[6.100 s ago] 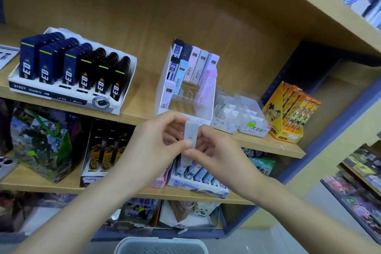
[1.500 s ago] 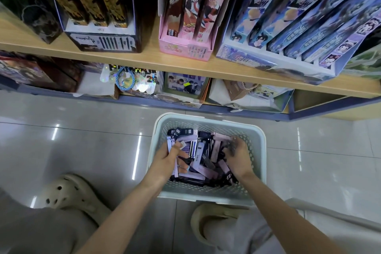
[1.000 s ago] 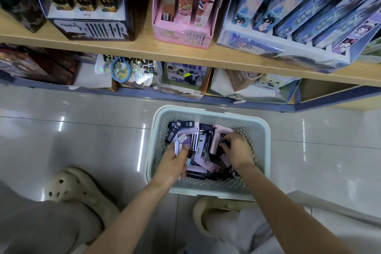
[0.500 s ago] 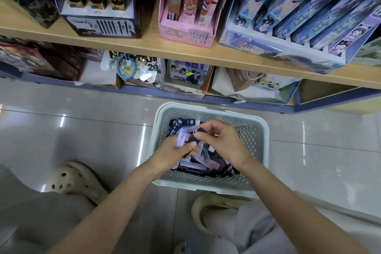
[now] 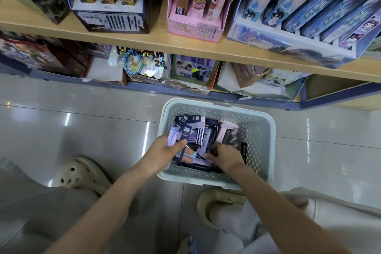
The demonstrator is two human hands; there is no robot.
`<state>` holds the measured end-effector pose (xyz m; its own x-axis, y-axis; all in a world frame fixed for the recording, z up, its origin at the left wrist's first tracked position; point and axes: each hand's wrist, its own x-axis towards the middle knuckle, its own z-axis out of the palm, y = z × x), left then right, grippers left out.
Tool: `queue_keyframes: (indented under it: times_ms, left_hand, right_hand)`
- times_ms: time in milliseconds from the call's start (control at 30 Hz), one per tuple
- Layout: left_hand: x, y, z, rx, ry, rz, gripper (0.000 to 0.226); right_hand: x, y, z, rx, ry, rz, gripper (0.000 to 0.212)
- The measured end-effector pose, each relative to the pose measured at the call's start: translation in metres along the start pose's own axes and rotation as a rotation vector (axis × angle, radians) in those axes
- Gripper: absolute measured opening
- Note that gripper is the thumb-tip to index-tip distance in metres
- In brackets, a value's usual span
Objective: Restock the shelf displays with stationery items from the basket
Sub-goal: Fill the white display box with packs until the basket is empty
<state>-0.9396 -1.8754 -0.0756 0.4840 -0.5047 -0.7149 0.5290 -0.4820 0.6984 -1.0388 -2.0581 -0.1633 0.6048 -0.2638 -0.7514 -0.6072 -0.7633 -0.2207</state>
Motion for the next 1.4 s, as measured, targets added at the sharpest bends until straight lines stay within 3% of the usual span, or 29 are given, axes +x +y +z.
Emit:
queue_keyframes:
  times_ms: [200,400,533,633,700,900,1033,1167,1400]
  left_hand:
    - [0.000,-0.003,0.005,0.033,-0.008,-0.004,0.020]
    - [0.005,-0.010,0.007,-0.094,0.056,-0.049,0.019]
    - [0.006,-0.007,0.013,-0.227,0.164,-0.059,0.015]
    - [0.007,-0.005,0.021,-0.295,0.227,-0.068,0.020]
    - [0.009,-0.005,0.026,-0.370,0.260,-0.068,0.018]
    - [0.010,-0.003,0.026,-0.425,0.331,-0.057,0.013]
    - [0.011,-0.003,0.021,-0.356,0.328,-0.064,0.017]
    - [0.010,-0.004,0.019,-0.311,0.298,-0.081,0.014]
    - [0.010,-0.011,0.017,-0.232,0.246,-0.096,0.015]
  right_hand:
    - [0.009,0.006,0.001,0.207,-0.043,0.081,0.019]
    - [0.002,0.022,-0.010,0.369,0.008,0.103,0.020]
    - [-0.022,0.001,-0.025,0.666,0.192,-0.055,0.013]
    - [-0.042,-0.031,-0.030,0.954,0.192,-0.186,0.018]
    - [-0.055,-0.052,-0.029,1.010,0.162,-0.269,0.021]
    - [-0.060,-0.063,-0.028,0.865,0.190,-0.371,0.017]
    - [-0.018,-0.019,-0.018,0.726,0.364,-0.127,0.013]
    - [0.029,0.023,0.009,0.507,0.247,0.146,0.025]
    - [0.044,0.009,0.010,0.452,0.233,0.300,0.032]
